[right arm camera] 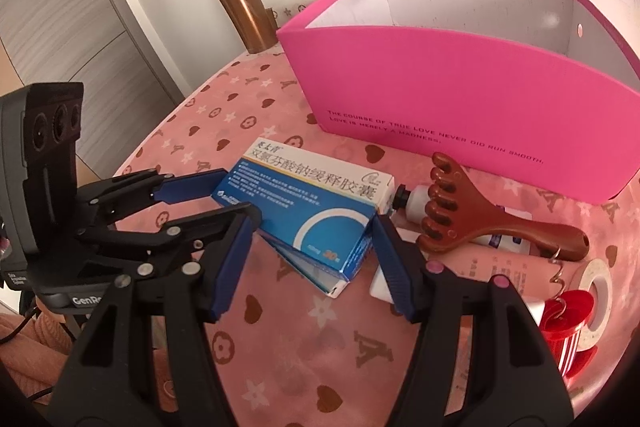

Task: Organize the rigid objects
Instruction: 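Lift the medicine box and carry it over the magenta box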

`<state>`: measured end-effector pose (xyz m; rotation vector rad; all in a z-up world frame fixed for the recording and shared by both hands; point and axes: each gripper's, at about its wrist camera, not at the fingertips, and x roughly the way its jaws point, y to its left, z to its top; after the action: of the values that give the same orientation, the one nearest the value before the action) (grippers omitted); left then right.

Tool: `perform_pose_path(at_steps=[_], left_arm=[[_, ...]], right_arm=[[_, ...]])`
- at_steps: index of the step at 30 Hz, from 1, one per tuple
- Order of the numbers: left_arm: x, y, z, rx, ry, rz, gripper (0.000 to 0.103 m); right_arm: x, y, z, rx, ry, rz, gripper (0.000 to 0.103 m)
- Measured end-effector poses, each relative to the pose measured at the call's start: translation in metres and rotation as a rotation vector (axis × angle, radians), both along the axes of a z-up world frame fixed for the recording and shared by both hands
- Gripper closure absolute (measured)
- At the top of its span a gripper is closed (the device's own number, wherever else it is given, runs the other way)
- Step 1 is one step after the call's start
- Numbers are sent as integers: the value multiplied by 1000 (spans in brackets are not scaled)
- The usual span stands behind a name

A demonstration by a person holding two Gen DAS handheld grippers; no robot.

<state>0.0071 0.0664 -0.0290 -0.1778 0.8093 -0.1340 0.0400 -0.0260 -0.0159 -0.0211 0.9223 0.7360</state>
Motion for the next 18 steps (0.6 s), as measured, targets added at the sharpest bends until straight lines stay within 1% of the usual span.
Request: perform_pose_path(at_steps=[3,6,8,13,18], left_arm=[[2,1,0,-12,6,-9,50],[1,-2,3,7,-9,-7,50],[0,-4,6,28,-22,-5,50],[-2,-5,14,13,-41,-15,50],[0,-9,25,21,-66,-18,50]], right_arm=[[0,0,-1,3,-7,-3,38],[-1,-1,3,14,-16,-7,38],[-2,-3,8,27,-39,-5,38],[-6,-5,20,34,-66,0,38],[-2,-9,34,41,-77,-3,38]])
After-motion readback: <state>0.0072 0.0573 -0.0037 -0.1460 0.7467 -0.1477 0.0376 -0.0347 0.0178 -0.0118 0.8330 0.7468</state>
